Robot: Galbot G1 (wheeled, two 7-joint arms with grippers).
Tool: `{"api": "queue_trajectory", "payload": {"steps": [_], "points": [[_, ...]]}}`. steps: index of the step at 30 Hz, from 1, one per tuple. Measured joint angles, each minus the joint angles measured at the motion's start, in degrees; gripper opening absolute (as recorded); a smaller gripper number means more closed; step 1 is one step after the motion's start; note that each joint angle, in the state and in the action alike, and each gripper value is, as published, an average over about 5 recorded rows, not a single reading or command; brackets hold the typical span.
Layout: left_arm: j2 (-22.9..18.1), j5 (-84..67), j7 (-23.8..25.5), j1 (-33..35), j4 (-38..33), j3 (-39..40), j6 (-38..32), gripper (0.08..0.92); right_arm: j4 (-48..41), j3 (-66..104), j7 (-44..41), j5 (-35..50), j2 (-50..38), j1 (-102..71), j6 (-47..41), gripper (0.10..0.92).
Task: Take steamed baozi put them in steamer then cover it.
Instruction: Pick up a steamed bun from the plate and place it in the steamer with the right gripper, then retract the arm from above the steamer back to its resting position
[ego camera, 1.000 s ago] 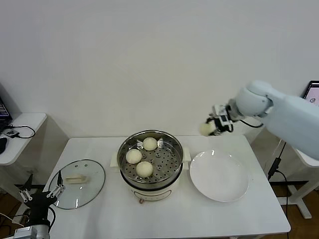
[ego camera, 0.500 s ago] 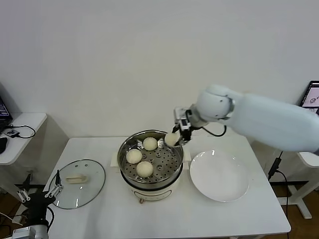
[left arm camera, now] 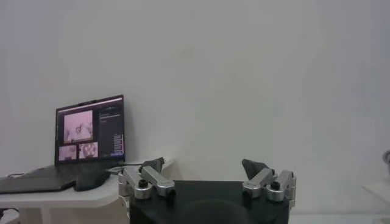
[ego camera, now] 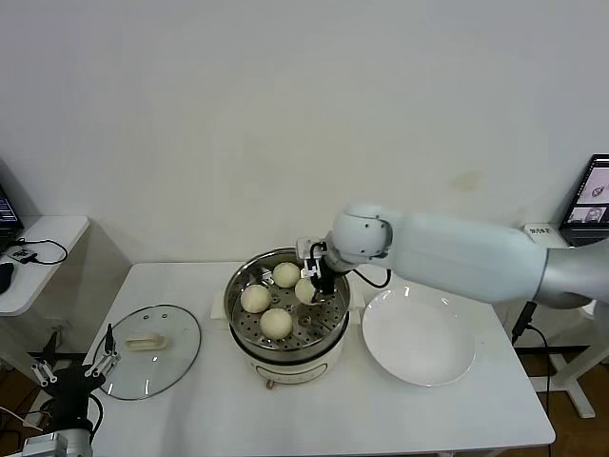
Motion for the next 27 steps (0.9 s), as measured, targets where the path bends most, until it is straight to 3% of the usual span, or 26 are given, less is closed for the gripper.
{"api": "queue_trajectory", "payload": {"steps": [9,19,27], "points": [[0.0,0.0,0.0,0.0,0.3,-0.1,-0.1,0.823,-2.5,-0.1,1.3,-1.6,2.3,-2.0,-0.8,0.569],[0.1,-0.1,-0.2,-0.1,0.7,-0.1,-0.1,0.823,-0.6,1.4,1.5,-0.8,0.3,-0.9,-1.1,0.809],[0.7,0.0,-1.2,-0.5,1.3,0.2,0.7,0.823,6.2,6.2,9.0,4.0,-7.8,-2.0,0.0,0.823]]}}
